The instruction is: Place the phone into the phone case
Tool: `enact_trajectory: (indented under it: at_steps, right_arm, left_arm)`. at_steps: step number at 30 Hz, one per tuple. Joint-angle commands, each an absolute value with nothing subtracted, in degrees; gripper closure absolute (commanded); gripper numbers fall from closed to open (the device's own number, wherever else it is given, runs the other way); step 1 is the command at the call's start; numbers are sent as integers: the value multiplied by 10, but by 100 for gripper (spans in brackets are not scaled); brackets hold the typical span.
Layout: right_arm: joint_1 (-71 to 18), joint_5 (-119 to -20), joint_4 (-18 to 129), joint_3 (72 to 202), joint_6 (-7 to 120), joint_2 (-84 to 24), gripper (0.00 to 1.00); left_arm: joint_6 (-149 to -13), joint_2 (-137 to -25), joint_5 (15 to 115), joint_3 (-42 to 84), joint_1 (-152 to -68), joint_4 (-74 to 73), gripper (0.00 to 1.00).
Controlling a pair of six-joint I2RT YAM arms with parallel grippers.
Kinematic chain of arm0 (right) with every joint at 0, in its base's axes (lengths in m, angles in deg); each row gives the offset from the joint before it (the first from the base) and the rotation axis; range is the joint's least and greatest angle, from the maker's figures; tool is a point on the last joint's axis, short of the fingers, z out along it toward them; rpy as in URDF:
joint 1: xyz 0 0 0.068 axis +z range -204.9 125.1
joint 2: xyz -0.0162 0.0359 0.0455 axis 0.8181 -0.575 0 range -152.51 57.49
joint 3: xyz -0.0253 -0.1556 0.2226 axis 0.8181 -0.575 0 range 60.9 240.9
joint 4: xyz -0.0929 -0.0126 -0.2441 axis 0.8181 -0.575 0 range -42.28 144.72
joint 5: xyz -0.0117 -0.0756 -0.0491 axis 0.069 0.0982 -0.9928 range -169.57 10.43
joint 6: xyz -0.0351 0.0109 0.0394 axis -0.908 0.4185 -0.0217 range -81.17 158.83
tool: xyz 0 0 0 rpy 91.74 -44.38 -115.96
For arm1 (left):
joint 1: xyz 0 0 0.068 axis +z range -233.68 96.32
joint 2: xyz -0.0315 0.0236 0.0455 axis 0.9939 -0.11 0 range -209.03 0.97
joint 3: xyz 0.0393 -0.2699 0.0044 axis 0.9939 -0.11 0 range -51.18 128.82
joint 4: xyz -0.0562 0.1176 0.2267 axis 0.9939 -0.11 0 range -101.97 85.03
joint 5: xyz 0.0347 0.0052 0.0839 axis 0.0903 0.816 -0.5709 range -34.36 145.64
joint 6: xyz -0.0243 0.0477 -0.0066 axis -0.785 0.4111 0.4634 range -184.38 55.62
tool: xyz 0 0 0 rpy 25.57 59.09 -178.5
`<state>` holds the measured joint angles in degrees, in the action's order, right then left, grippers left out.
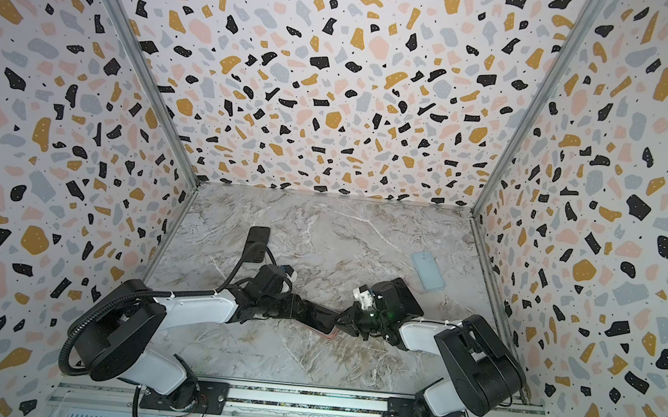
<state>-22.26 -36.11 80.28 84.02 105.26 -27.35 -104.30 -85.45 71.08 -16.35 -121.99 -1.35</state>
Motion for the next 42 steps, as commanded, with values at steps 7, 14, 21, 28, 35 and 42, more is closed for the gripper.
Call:
enact_trajectory:
  at_steps: [7,14,21,28,35,42]
  right_arm:
    - [-203,-447,724,847,1058,-328,100]
    - [-192,-449,746,855,1061,-358,100]
    - [-177,-452,758,862,1066,-374,100]
    - [-167,-456,763,870,1069,-384,100]
    - [-160,-458,768,876,1073,-392,100]
    - [-151,-459,773,883,1079,-399,100]
  left_arm:
    - [-1065,-866,759,-161,-1233,39,54]
    - [-1067,-877,758,-153,-1251,42,55]
    - [-1070,-877,757,-150,-1255,44,55]
    - [-1077,-884,757,-148,-1265,53,55]
    - [-1083,-886,758,-148,-1272,61,55]
    - [-1093,-892,757,-147,-1285,74,55]
